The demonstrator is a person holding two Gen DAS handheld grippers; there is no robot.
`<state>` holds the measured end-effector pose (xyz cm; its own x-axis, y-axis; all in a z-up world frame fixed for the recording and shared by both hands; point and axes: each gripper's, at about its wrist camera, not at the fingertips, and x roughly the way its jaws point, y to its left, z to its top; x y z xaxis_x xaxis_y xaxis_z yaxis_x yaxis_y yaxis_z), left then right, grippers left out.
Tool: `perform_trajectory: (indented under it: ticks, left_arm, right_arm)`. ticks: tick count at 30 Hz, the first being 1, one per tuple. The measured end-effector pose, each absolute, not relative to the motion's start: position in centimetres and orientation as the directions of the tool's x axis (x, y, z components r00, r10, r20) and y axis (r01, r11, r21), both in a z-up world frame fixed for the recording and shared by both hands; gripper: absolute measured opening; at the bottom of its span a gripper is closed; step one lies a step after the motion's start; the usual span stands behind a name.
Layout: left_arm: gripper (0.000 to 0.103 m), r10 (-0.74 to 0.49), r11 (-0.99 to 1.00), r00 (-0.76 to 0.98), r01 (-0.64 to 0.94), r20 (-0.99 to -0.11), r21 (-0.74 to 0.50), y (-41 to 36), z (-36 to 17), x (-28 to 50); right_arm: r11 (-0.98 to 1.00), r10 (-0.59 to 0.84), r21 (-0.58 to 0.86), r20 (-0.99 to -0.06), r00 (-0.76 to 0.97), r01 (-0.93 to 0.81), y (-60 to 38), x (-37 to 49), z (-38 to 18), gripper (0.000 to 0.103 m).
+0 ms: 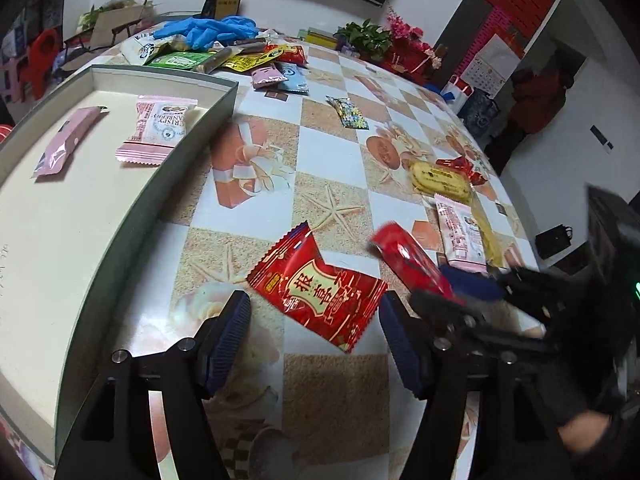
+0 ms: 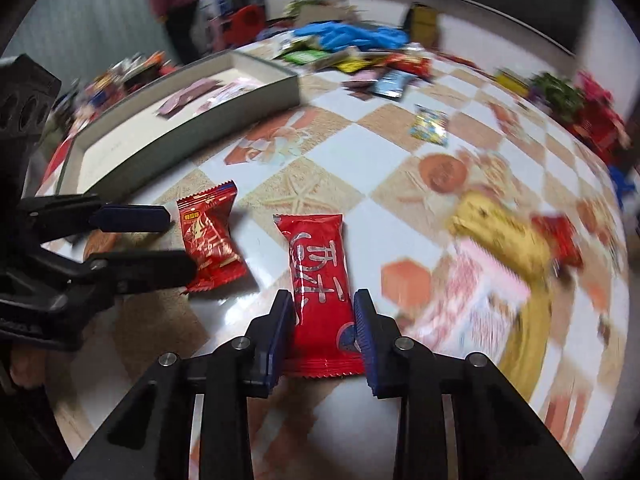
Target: Organize snacks
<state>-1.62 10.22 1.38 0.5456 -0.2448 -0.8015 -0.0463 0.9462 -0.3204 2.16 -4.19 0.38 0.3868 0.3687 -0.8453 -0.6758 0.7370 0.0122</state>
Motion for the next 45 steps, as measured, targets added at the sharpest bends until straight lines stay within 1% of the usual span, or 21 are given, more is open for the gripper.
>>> perform_trajectory:
  ticks: [1,4,6,7,8,10,11,12,13,16,19,20,21,22,23,28,30,32,33,37,45]
  left_arm:
    - [0.076,-0.237,0.948,0.542,-0.054,-0.806,-0.315,10.0,1.4,-1.4]
    - [0.076,-0.184,0.965,0.527,-0.065,-0.829,-0.255,8.5,1.4,-0.6]
    - [0.062,-0.136,0.983,0.531,-0.032,-0.836,-0.181,7.2,1.2,-0.1]
    - [0.042,-0.139,0.985,0.536,-0.013,-0.833,-0.172,7.0,1.2,0.0]
    - [0.036,-0.158,0.983,0.537,0.006,-0.829,-0.183,7.0,1.1,0.1]
    - [0.032,-0.202,0.973,0.535,0.016,-0.820,-0.229,7.9,1.1,0.1]
    - [0.032,-0.216,0.970,0.535,0.019,-0.817,-0.244,8.3,1.1,0.0]
    - [0.032,-0.226,0.966,0.535,0.019,-0.814,-0.256,8.8,1.1,-0.1]
    - [0.032,-0.231,0.965,0.535,0.018,-0.812,-0.263,9.1,1.1,-0.3]
    - [0.032,-0.256,0.959,0.530,0.039,-0.808,-0.279,9.8,1.1,-0.4]
    - [0.032,-0.203,0.977,0.538,0.058,-0.818,-0.205,9.1,1.2,-0.4]
    - [0.032,-0.167,0.986,0.550,0.080,-0.818,-0.147,8.3,1.1,-0.5]
    - [0.032,-0.143,0.990,0.560,0.091,-0.816,-0.111,7.9,1.1,-0.8]
    - [0.032,-0.116,0.992,0.574,0.104,-0.811,-0.068,7.3,1.0,-1.1]
    - [0.030,-0.094,0.993,0.586,0.117,-0.805,-0.030,6.7,0.9,-1.4]
    - [0.026,-0.086,0.995,0.600,0.098,-0.796,-0.033,7.2,1.1,-0.4]
    - [0.026,-0.055,0.998,0.598,0.068,-0.799,-0.017,7.7,1.0,0.8]
    - [0.026,-0.029,0.998,0.608,0.063,-0.793,0.011,7.9,0.8,1.4]
    - [0.026,-0.009,0.997,0.623,0.065,-0.782,0.041,7.8,0.6,1.4]
    - [0.026,-0.020,0.998,0.631,0.065,-0.775,0.027,8.1,0.5,1.4]
    - [0.026,-0.043,0.998,0.633,0.061,-0.773,-0.006,8.5,0.6,1.4]
  right_arm:
    - [0.778,0.352,0.019,-0.841,0.411,-0.627,-4.2,1.6,0.6,0.034]
    - [0.841,0.317,0.026,-0.833,0.453,-0.540,-4.9,0.2,0.9,0.034]
    - [0.866,0.292,0.012,-0.824,0.485,-0.500,-5.3,-0.7,0.9,0.034]
    - [0.877,0.295,0.028,-0.819,0.492,-0.480,-5.7,-1.0,1.0,0.034]
    - [0.883,0.306,0.048,-0.814,0.493,-0.468,-6.1,-1.3,1.1,0.035]
    - [0.883,0.315,0.060,-0.811,0.493,-0.466,-6.4,-1.4,1.2,0.036]
    - [0.878,0.324,0.067,-0.811,0.488,-0.473,-6.5,-1.5,1.2,0.049]
    - [0.874,0.332,0.073,-0.811,0.481,-0.480,-6.6,-1.6,1.2,0.072]
    - [0.871,0.335,0.078,-0.816,0.472,-0.485,-6.5,-1.5,1.2,0.079]
    - [0.870,0.333,0.069,-0.813,0.478,-0.488,-6.0,-1.5,0.9,0.079]
    - [0.879,0.305,0.040,-0.813,0.496,-0.475,-5.3,-1.4,0.7,0.079]
    - [0.881,0.290,0.022,-0.816,0.501,-0.473,-5.0,-1.3,0.6,0.078]
    - [0.880,0.262,-0.016,-0.818,0.512,-0.475,-4.4,-1.6,0.5,0.064]
    - [0.874,0.276,-0.007,-0.815,0.509,-0.485,-4.2,-1.7,0.7,0.050]
    - [0.876,0.275,-0.007,-0.813,0.513,-0.481,-4.1,-1.8,0.9,0.022]
    - [0.915,0.268,0.039,-0.802,0.533,-0.401,-4.8,-0.4,0.9,0.022]
    - [0.924,0.292,0.094,-0.801,0.523,-0.371,-5.0,1.0,1.0,0.022]
    - [0.926,0.295,0.104,-0.800,0.523,-0.363,-4.5,2.2,1.0,0.022]
    - [0.926,0.292,0.099,-0.799,0.526,-0.364,-4.1,2.7,1.0,0.022]
    - [0.935,0.216,0.003,-0.798,0.562,-0.355,-2.2,3.5,0.9,0.022]
    - [0.931,0.219,-0.014,-0.778,0.589,-0.364,-1.7,3.0,0.7,0.022]
